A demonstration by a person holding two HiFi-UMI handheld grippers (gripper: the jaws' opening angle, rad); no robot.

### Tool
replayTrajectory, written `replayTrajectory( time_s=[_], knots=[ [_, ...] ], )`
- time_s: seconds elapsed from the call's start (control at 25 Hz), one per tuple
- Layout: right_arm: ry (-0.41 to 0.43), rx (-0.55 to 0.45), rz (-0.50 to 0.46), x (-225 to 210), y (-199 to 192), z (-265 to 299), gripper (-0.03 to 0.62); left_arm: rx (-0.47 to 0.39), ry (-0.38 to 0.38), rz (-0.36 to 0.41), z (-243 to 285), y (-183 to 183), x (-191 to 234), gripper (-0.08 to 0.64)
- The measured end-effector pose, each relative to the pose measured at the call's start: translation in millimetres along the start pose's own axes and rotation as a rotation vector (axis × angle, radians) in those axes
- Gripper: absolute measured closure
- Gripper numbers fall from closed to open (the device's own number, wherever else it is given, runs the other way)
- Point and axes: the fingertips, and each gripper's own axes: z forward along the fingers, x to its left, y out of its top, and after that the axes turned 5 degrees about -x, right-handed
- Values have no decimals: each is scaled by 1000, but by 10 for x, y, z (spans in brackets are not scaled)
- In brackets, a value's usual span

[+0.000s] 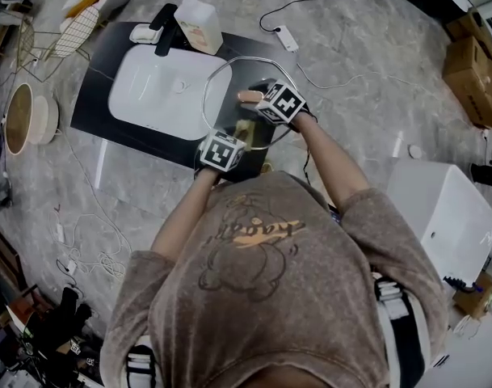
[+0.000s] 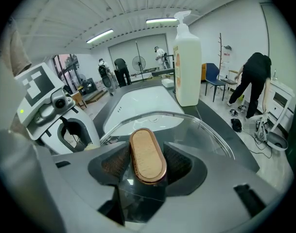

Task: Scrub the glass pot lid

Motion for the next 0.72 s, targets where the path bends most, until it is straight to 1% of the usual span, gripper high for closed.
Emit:
replayTrajectory(
  time_s=[0.24, 0.48, 0.6, 0.72],
  knots=[
    [8, 3, -6, 24, -27, -4, 380, 2, 54, 8, -119, -73, 266, 492],
    [5, 11, -14, 18, 0, -3, 380, 1, 135, -73, -304, -81, 772, 491],
    [9, 12, -15, 13, -14, 31, 382, -2, 161, -124, -325, -96, 994, 491],
    [12, 15, -21, 0, -7, 52, 383, 4, 196, -153, -330, -68, 1196, 491]
  ],
)
